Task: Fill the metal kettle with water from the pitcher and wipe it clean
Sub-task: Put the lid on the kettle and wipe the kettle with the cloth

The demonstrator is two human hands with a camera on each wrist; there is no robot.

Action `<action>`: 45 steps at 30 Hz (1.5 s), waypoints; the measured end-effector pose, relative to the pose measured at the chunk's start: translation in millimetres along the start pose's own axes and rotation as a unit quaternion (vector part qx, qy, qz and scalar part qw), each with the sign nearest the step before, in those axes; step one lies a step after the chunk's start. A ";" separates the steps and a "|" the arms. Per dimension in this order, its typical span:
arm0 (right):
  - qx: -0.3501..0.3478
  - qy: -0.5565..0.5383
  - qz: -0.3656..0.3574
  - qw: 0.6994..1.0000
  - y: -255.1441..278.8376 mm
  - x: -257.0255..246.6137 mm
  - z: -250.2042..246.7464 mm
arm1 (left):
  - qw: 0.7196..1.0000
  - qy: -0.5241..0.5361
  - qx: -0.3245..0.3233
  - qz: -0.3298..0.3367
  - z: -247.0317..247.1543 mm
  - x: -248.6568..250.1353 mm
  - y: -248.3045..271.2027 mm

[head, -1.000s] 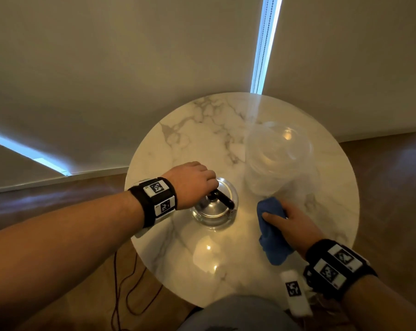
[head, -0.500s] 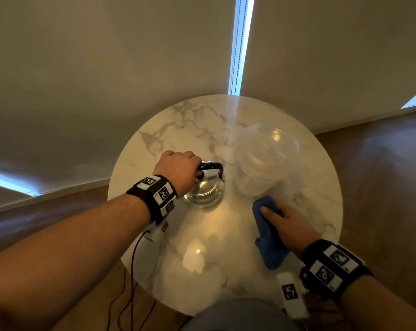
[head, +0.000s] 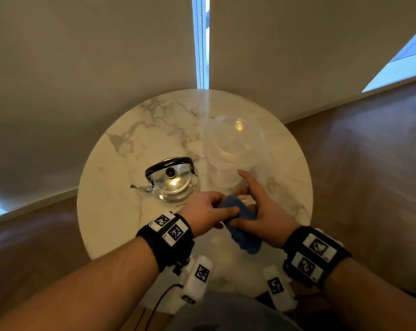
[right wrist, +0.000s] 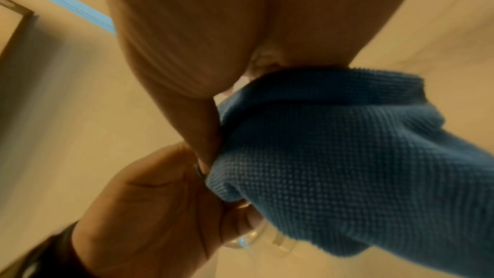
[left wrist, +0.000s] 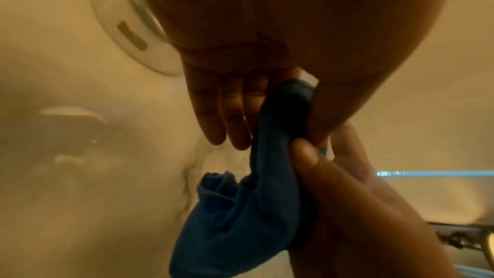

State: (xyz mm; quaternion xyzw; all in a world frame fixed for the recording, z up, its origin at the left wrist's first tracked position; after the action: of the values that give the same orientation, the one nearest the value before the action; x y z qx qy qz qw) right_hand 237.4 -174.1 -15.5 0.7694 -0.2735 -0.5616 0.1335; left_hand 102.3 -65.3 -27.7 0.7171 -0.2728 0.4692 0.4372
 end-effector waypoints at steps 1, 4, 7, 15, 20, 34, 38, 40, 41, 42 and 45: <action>0.000 -0.001 0.007 1.000 -0.1 7.1 -1.5 | 1.000 0.018 0.004 -0.007 6.4 -3.9 -2.6; -0.021 0.035 0.062 0.997 -1.1 31.5 -11.3 | 0.995 0.095 0.031 -0.022 24.0 -10.8 -6.1; -0.107 0.101 0.135 0.980 -0.4 64.5 -20.7 | 0.984 0.149 0.089 -0.034 42.4 -12.5 -11.8; -0.078 0.001 0.171 0.982 15.3 151.8 -64.9 | 0.911 0.324 0.094 -0.239 141.4 -58.2 -48.3; -0.066 -0.106 0.203 0.971 3.5 185.4 -88.6 | 0.909 0.343 0.153 -0.179 177.9 -43.7 -87.5; 0.093 0.104 0.149 0.979 -29.2 214.0 -119.9 | 0.908 -0.418 0.012 0.040 201.4 -53.7 -113.2; 0.096 0.325 0.004 0.941 -23.9 206.6 -117.7 | 0.880 -0.475 -0.027 0.016 207.8 -53.2 -111.0; 0.028 0.363 -0.011 0.931 -20.0 210.1 -109.6 | 0.871 -0.490 -0.040 0.018 207.0 -50.8 -104.4; 0.004 0.362 0.001 0.932 -19.6 213.4 -107.5 | 0.869 -0.492 -0.045 0.023 205.4 -50.4 -98.5; -0.009 0.355 0.008 0.935 -20.0 213.7 -105.9 | 0.868 -0.493 -0.053 0.023 201.8 -47.7 -91.2; -0.027 0.347 0.028 0.937 -18.0 219.5 -107.2 | 0.873 -0.483 -0.063 0.013 184.2 -60.3 -59.0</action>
State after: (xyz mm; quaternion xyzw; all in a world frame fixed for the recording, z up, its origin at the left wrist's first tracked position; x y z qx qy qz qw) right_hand 390.9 -295.6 -162.7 0.9046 -0.2159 -0.2632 0.2566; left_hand 204.8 -201.4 -137.2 0.8216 -0.4885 0.0519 0.2892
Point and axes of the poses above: each hand's wrist, its own y-axis away from the middle knuckle, its own z-axis out of the palm, x = y × z, the point moved 4 cm from there along -y, towards the middle knuckle, and after that the axes turned 10 degrees about z, right-handed, at the moved point
